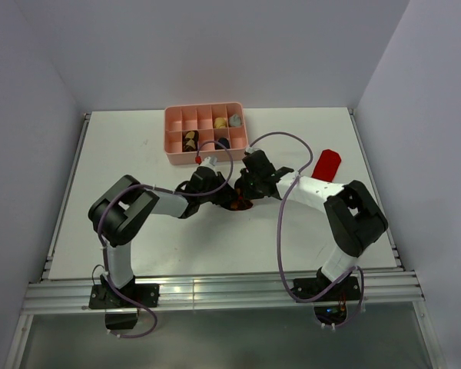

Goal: Roll the socks
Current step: Roll the sock at the center of the board.

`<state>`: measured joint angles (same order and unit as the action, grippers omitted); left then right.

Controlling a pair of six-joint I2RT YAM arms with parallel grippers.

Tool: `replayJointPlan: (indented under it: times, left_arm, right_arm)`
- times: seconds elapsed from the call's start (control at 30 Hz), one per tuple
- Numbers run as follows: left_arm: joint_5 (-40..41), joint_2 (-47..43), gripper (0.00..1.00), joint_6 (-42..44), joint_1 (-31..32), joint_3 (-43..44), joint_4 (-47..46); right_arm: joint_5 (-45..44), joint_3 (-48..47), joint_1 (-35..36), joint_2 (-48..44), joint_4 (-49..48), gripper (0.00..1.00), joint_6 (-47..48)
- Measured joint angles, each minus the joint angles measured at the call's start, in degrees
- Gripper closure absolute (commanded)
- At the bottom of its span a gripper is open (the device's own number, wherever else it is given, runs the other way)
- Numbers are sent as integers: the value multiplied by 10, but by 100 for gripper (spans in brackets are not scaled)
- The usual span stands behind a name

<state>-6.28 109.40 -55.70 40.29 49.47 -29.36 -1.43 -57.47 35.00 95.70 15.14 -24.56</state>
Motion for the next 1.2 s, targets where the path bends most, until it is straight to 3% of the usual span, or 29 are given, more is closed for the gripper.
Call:
replayJointPlan:
  times: [0.73,1.2]
  left_arm:
    - [0,6,81,-11,0,-12,-26]
    - [0,11,80,-11,-2,-15,-37]
  right_arm:
    - [84,20,-6,-32,-23,67,-19]
    - [213,86,-53,-61,-115,61,-68]
